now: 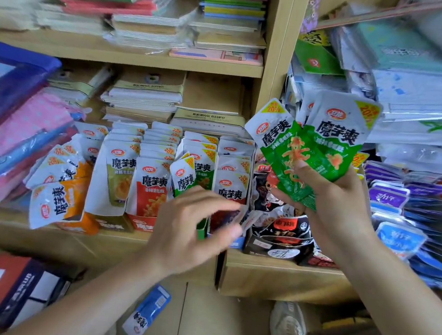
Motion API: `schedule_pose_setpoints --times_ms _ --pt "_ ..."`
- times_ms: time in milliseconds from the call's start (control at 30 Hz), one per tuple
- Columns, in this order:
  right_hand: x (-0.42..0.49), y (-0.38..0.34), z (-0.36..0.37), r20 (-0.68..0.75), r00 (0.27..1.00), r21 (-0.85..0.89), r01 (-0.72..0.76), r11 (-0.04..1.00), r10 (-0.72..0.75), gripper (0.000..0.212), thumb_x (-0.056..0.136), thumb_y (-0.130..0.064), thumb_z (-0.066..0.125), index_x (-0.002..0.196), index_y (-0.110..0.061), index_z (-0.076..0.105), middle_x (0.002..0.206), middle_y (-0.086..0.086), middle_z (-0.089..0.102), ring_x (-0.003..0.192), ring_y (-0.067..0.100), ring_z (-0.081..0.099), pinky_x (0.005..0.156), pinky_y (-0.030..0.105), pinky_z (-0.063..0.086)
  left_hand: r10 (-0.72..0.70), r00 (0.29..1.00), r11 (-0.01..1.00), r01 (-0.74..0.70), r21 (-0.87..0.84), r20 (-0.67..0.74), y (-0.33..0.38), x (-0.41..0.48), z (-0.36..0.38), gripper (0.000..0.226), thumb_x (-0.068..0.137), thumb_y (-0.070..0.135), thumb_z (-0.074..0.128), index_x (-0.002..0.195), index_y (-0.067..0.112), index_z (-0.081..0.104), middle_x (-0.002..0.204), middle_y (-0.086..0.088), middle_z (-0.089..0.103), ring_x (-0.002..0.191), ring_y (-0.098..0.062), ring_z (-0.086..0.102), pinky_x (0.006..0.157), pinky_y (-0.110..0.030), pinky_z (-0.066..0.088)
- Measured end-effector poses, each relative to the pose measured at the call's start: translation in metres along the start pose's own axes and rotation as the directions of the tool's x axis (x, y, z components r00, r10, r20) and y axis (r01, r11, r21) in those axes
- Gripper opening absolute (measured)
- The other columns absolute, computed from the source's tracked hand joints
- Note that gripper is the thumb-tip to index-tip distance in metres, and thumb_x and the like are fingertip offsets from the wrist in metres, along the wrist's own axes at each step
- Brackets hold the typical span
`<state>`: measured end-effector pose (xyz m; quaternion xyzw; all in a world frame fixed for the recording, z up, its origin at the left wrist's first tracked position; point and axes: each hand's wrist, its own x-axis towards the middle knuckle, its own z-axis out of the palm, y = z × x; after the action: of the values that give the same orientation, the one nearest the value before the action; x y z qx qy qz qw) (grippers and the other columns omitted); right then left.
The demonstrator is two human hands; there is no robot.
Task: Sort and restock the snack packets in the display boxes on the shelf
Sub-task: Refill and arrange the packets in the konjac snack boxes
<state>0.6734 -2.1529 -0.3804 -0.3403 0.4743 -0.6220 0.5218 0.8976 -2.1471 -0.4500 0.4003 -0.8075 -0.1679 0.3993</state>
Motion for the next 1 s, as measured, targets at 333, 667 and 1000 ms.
schedule_pose_setpoints --times_ms 333,667,1000 --pt "0.005 0.003 -0.003 -0.031 1.000 -0.012 -0.005 1.000 0.005 0.041 0.094 -0.003 0.067 0.132 -0.010 0.055 0.119 0.005 0.072 0.109 0.026 0.071 0.075 0.051 0.062 -0.039 0.971 0.844 -0.094 0.529 0.236 -0.051 0.075 -0.001 0.039 0.094 0.052 0.059 0.129 0.037 0.066 0.128 0.019 0.065 0.125 -0.021 0.040 0.096 -0.044 0.026" --pt "0.010 0.005 0.000 -0.044 0.999 -0.044 0.014 0.999 -0.016 0.040 0.094 -0.003 0.066 0.132 -0.010 0.056 0.112 0.000 0.075 0.099 0.014 0.073 0.076 0.051 0.062 -0.079 0.991 0.968 0.051 0.245 0.107 -0.061 0.104 -0.006 0.005 0.088 0.036 0.075 0.092 0.034 0.078 0.083 0.013 0.069 0.090 -0.017 0.047 0.079 -0.038 0.032" --pt "0.021 0.011 -0.004 -0.022 1.000 0.005 0.022 1.000 -0.022 0.042 0.095 -0.002 0.064 0.134 -0.013 0.051 0.122 0.005 0.072 0.109 0.024 0.071 0.081 0.053 0.061 -0.127 0.969 0.978 0.087 -0.189 -0.211 -0.040 0.118 -0.035 0.012 0.096 0.020 0.066 0.096 0.031 0.070 0.085 0.010 0.074 0.072 -0.023 0.069 0.064 -0.047 0.052"
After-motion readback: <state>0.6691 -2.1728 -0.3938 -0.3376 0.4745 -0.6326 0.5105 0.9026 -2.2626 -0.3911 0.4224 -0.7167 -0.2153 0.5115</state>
